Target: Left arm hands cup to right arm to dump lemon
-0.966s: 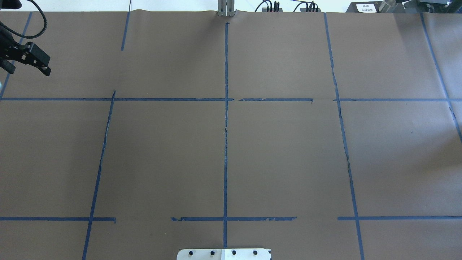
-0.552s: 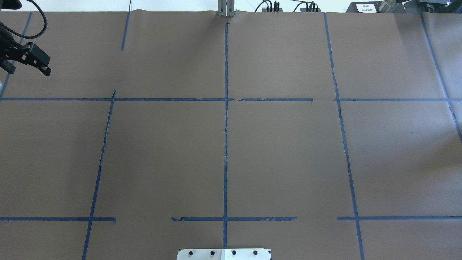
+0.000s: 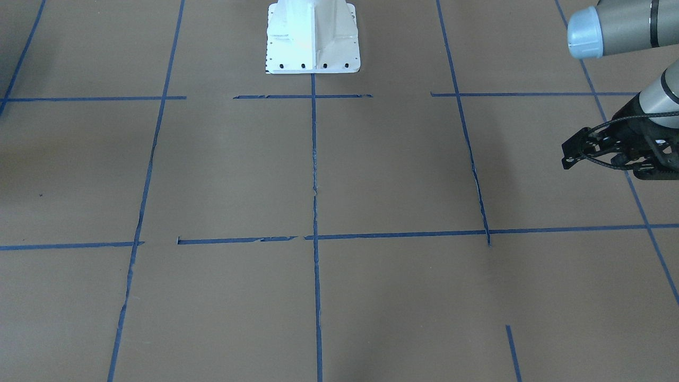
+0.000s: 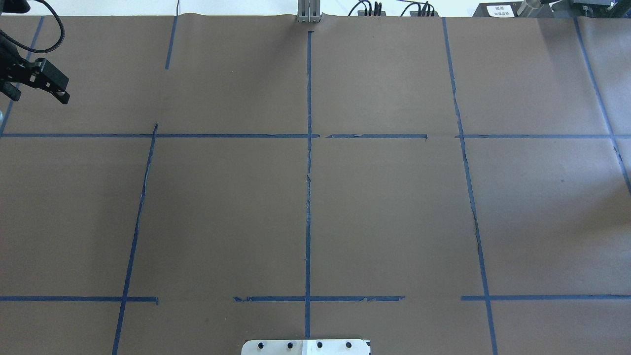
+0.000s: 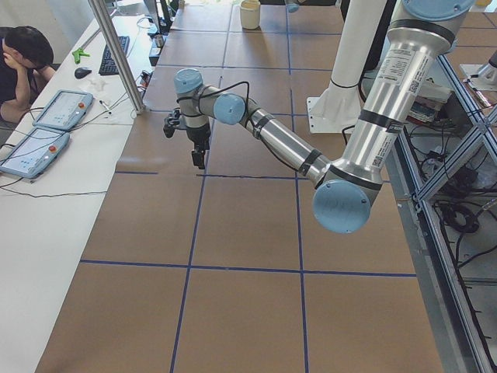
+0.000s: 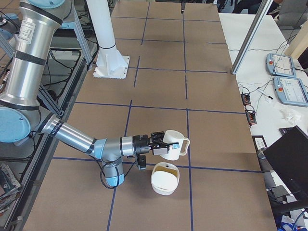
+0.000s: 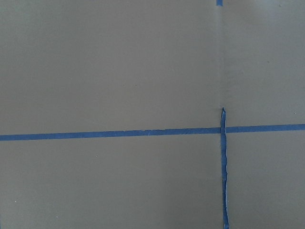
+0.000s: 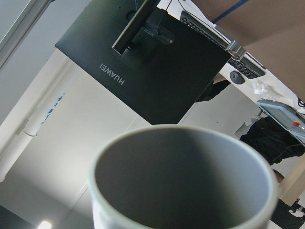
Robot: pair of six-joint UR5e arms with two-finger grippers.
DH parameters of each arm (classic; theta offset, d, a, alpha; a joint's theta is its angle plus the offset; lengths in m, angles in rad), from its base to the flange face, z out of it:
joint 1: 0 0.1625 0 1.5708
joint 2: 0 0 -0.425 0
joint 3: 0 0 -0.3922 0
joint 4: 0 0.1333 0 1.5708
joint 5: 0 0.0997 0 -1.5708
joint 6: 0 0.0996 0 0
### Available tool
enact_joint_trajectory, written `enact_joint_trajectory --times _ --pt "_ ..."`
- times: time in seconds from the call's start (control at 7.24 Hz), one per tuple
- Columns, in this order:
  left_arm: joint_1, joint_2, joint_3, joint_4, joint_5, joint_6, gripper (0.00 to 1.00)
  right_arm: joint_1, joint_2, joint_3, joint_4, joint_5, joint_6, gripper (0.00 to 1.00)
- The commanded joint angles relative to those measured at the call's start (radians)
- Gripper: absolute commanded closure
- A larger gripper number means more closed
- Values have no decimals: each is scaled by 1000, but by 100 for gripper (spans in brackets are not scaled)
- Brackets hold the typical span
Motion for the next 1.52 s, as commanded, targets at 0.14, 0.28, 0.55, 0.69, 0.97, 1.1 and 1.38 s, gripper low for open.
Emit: enact_joint_trajectory --times 0.14,0.28,0.55,0.69,0.97,1.1,1.38 --pt "1 -3 8 -1 0 2 0 9 -8 -16 46 9 81 69" --pt "1 -3 9 -1 -2 4 0 9 -6 -16 48 9 87 69" --pt "1 -3 11 -1 0 5 0 28 -6 -16 53 15 136 69" --pt "-1 -3 9 -1 0 5 0 27 -8 -16 53 17 133 69" --pt "-1 -3 6 -1 0 4 0 28 -9 -7 42 66 81 70" --pt "-1 -3 8 -1 0 4 0 28 -12 -11 36 74 -29 71" --pt "1 -3 11 -1 -2 4 0 28 -15 -8 5 89 -201 71"
